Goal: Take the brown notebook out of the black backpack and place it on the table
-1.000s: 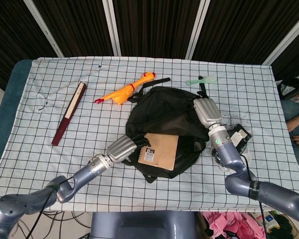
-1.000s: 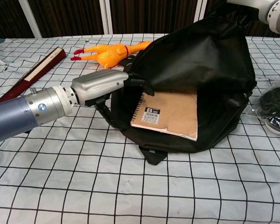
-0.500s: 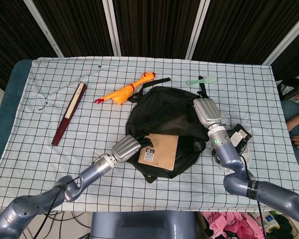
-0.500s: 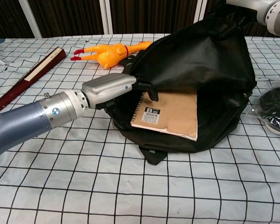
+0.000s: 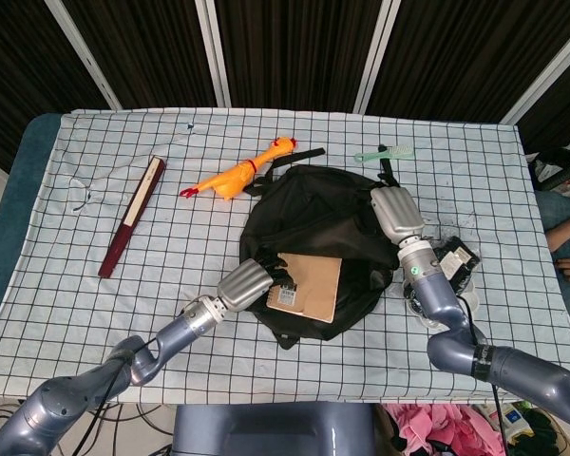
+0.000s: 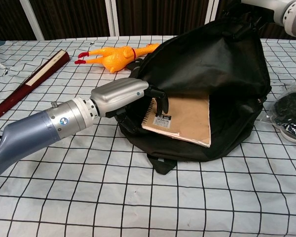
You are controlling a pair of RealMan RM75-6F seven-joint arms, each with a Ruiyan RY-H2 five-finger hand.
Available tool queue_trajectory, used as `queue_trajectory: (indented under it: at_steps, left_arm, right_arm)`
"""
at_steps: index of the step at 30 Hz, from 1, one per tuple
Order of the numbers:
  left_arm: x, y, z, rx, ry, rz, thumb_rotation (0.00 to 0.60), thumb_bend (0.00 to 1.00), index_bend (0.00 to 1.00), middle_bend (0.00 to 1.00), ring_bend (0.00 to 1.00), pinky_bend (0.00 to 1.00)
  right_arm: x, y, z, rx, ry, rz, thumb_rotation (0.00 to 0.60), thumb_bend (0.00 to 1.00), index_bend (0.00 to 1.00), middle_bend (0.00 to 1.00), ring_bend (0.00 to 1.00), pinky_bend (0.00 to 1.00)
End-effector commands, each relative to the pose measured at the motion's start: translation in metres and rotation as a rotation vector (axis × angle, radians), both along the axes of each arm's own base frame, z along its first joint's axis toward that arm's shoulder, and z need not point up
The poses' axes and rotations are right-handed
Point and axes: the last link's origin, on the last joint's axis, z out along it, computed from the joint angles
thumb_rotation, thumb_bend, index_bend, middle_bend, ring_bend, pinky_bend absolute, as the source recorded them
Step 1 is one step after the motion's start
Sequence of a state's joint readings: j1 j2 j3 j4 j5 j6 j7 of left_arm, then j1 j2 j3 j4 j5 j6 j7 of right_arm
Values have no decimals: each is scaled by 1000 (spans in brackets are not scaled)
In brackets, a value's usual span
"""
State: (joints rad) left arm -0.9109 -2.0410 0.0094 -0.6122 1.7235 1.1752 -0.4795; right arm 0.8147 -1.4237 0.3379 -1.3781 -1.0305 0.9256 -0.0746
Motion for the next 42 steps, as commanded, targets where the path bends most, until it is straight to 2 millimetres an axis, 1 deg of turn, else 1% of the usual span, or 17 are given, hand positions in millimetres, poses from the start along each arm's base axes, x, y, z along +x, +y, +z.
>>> queue_trajectory:
  at_steps: [1,5,8,10,14,19,25,30,35,39,42]
  left_arm:
    - [1,-1,0,4,-11,-5,600,272,424,471,241,264]
    - [2,0,0,6,-24,-1,600,275,442,488,251,270]
    - [2,1,0,4,-28,1,600,281,484,523,281,306]
    - [2,1,0,8,-28,-2,600,311,512,549,304,333]
    - [1,1,1,18,-29,-5,600,372,546,577,329,354]
    - [5,3,3,28,-62,-2,600,440,608,635,382,405]
    - [8,8,6,45,-90,15,600,447,651,703,453,477]
    - [10,12,7,53,-97,20,600,447,652,710,462,493]
    - [9,11,10,28,-112,22,600,448,654,710,461,496]
    - [6,7,20,21,-156,8,600,448,661,714,464,500]
    - [3,10,31,21,-190,19,600,454,670,722,471,505]
  right_arm:
    - [0,0,1,-2,0,0,600,501,637,553,316,110]
    - [-1,0,1,-1,6,0,600,501,637,553,317,110]
    - [-1,0,0,0,8,-1,600,502,637,554,317,110]
    - [-2,1,0,0,6,-2,600,502,637,554,317,110]
    - [-2,0,1,-4,7,-1,600,502,637,554,317,110]
    - [-2,1,2,-7,13,8,600,502,636,554,317,110]
    - [-2,2,2,-8,12,10,600,501,636,554,318,110]
    - [-2,1,3,-9,-4,2,600,505,636,553,319,110]
    - [-3,0,8,-24,-8,-1,600,510,636,554,321,110]
    - [-7,-2,13,-27,-28,-24,600,511,636,554,322,110]
    - [-8,-3,15,-29,-41,-36,600,511,636,554,322,110]
